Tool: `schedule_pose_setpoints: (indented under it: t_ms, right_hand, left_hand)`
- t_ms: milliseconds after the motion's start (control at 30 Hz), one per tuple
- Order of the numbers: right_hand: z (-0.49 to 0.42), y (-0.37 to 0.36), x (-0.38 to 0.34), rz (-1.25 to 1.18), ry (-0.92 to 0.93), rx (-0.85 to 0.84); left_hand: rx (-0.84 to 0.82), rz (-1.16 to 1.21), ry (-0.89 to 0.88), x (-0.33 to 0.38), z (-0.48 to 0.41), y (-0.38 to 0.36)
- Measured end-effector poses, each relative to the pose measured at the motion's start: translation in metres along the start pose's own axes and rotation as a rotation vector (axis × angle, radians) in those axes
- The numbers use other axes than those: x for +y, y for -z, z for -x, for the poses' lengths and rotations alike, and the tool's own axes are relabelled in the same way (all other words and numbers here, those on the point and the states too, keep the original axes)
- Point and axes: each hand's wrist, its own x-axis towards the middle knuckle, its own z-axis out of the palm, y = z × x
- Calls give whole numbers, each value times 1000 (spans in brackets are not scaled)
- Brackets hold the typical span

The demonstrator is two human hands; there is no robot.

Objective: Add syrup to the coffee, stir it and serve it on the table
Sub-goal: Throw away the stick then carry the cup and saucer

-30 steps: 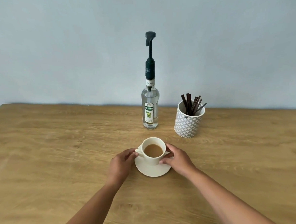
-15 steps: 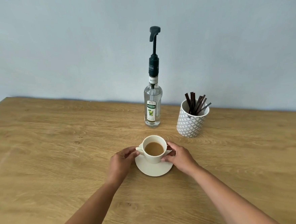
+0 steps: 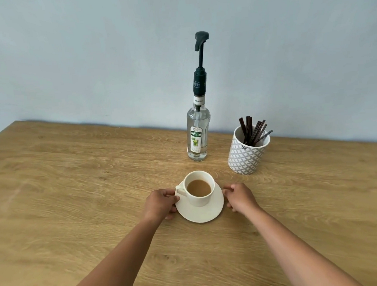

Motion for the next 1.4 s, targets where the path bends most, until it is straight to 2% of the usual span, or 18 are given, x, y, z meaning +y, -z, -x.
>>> schedule_pose_setpoints:
  t_ms: [433,900,1400]
  right_hand:
    - [10,-13,-7,83,65,-4]
    - [8,-19,3,-94,10,15]
    - [13,-38,2,-397,91,-117]
  left_hand:
    - [14,-13,40,8,2,-6]
    - [13,107,90,3,9,-2]
    - [132,256,129,-19,41,11]
